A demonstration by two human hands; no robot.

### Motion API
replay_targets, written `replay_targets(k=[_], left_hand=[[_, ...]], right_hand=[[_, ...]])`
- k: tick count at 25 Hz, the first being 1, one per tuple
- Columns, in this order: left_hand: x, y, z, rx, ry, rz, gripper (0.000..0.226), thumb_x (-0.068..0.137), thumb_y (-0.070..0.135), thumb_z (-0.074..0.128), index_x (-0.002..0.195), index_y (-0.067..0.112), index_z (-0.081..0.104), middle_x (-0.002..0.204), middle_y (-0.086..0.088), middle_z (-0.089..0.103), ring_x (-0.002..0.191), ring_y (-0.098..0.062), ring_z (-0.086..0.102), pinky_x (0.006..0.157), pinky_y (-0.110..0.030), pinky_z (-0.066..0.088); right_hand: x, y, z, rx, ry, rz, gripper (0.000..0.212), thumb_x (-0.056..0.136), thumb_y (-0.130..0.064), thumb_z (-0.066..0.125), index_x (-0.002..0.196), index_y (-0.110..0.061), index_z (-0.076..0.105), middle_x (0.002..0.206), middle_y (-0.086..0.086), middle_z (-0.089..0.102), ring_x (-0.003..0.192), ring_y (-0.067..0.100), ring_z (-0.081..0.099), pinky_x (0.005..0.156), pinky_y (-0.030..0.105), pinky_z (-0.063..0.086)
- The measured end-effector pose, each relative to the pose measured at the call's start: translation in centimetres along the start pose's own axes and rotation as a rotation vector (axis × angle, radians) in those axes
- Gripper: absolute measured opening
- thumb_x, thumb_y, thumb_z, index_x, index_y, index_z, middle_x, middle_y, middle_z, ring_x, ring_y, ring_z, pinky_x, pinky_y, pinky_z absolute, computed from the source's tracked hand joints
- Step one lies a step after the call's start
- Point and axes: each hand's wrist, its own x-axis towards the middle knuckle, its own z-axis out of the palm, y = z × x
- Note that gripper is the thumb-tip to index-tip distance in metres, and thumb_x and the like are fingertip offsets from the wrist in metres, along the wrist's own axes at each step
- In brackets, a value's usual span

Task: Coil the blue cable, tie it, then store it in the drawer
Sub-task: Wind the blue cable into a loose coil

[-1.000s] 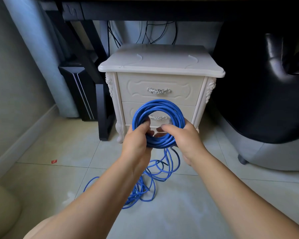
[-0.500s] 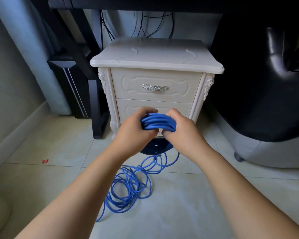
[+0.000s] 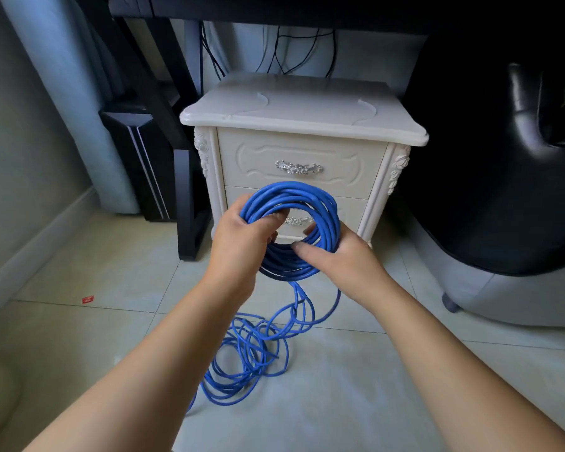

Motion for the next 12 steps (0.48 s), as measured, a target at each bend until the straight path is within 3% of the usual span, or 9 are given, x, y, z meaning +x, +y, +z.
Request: replay_targets(k=[2, 4, 7, 9, 12], left_hand=[[-0.1, 0.0, 0.2, -0.128, 0.044, -0.052, 0.015, 0.088, 0.004, 0.065, 0.086, 0.019, 0.065, 0.055, 0.009, 0.050, 0.051, -0.008, 0.043, 0.068, -0.031, 0.043], [-0.1, -0.1, 0.5, -0.281, 0.084, -0.132, 0.011, 0.090, 0.006, 0.063, 0.087, 0.016, 0.062, 0.054, 0.004, 0.044, 0.051, -0.010, 0.044, 0.064, -0.029, 0.042], [-0.8, -1.0, 1.1, -0.446, 0.099, -0.282, 0.008, 0.093, 0.011, 0.062, 0.087, 0.016, 0.059, 0.054, 0.003, 0.044, 0.050, -0.010, 0.048, 0.065, -0.030, 0.044], [-1.3, -2.0, 1.6, -0.434, 0.074, -0.345, 0.009, 0.092, 0.015, 0.064, 0.085, 0.016, 0.060, 0.062, 0.002, 0.047, 0.061, -0.012, 0.049, 0.070, -0.030, 0.042], [-1.2, -2.4, 1.7, -0.260, 0.008, -0.398, 0.007, 0.088, 0.019, 0.069, 0.092, 0.016, 0.064, 0.078, 0.000, 0.058, 0.077, -0.014, 0.056, 0.078, -0.030, 0.045]], right_hand=[[-0.2, -0.3, 0.3, -0.012, -0.027, 0.003, 0.030, 0.073, -0.052, 0.071, 0.092, -0.034, 0.056, 0.086, -0.009, 0.069, 0.071, 0.012, 0.068, 0.065, 0.029, 0.055], [-0.3, -0.4, 0.7, 0.087, -0.065, 0.030, 0.026, 0.080, -0.045, 0.072, 0.096, -0.034, 0.056, 0.092, -0.006, 0.070, 0.074, 0.013, 0.068, 0.059, 0.025, 0.053], [-0.2, -0.1, 1.2, 0.331, -0.004, 0.125, 0.018, 0.086, -0.024, 0.069, 0.100, -0.027, 0.058, 0.093, -0.001, 0.071, 0.085, 0.015, 0.070, 0.072, 0.034, 0.059], [0.0, 0.1, 1.2, 0.446, 0.056, 0.171, 0.015, 0.087, -0.006, 0.063, 0.091, -0.019, 0.056, 0.083, 0.001, 0.072, 0.081, 0.017, 0.071, 0.073, 0.038, 0.058], [0.4, 0.4, 0.5, 0.455, 0.105, 0.150, 0.023, 0.077, 0.001, 0.066, 0.081, -0.018, 0.053, 0.073, 0.001, 0.068, 0.078, 0.023, 0.069, 0.080, 0.050, 0.056]])
